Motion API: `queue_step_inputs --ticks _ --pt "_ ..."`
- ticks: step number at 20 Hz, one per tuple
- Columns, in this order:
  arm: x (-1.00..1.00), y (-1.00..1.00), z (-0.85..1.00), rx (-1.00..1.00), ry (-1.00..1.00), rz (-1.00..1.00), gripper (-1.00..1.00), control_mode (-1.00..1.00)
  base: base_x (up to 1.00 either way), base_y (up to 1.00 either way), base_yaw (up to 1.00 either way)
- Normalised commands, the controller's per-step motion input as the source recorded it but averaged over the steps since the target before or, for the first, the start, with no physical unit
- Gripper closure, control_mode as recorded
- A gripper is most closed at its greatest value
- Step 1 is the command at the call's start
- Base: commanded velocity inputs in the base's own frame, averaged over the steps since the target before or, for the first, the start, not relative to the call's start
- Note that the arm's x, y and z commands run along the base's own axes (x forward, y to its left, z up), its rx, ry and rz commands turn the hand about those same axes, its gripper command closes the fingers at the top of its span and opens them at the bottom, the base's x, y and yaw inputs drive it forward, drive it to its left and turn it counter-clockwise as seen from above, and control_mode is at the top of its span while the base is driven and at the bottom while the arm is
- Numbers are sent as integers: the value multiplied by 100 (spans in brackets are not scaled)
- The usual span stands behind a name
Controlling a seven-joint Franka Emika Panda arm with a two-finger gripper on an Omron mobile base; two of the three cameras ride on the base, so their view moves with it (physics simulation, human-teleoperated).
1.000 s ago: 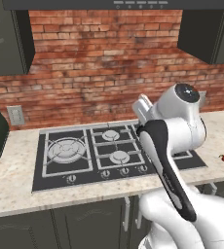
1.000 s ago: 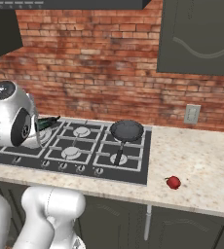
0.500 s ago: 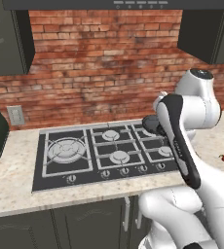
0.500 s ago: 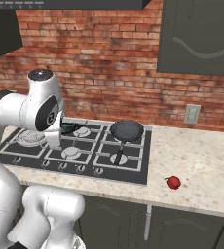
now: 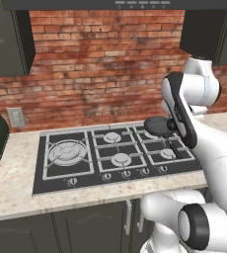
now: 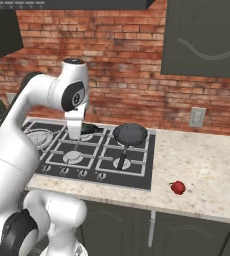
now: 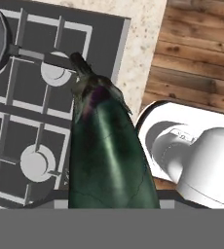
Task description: Put the eggplant and bell pepper in the pan. Then turn on the rear right burner and set the heat to medium.
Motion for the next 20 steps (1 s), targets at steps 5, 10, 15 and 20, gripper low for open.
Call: queue_step_inputs --ticks 5,10,15,20 --pt "40 -27 -1 0 11 0 100 -100 0 0 0" --pt "40 -18 -8 0 2 0 100 -100 0 0 0" --pt "40 -19 -15 0 0 0 100 -100 0 0 0" --pt "38 -17 -22 0 -5 0 100 -100 0 0 0"
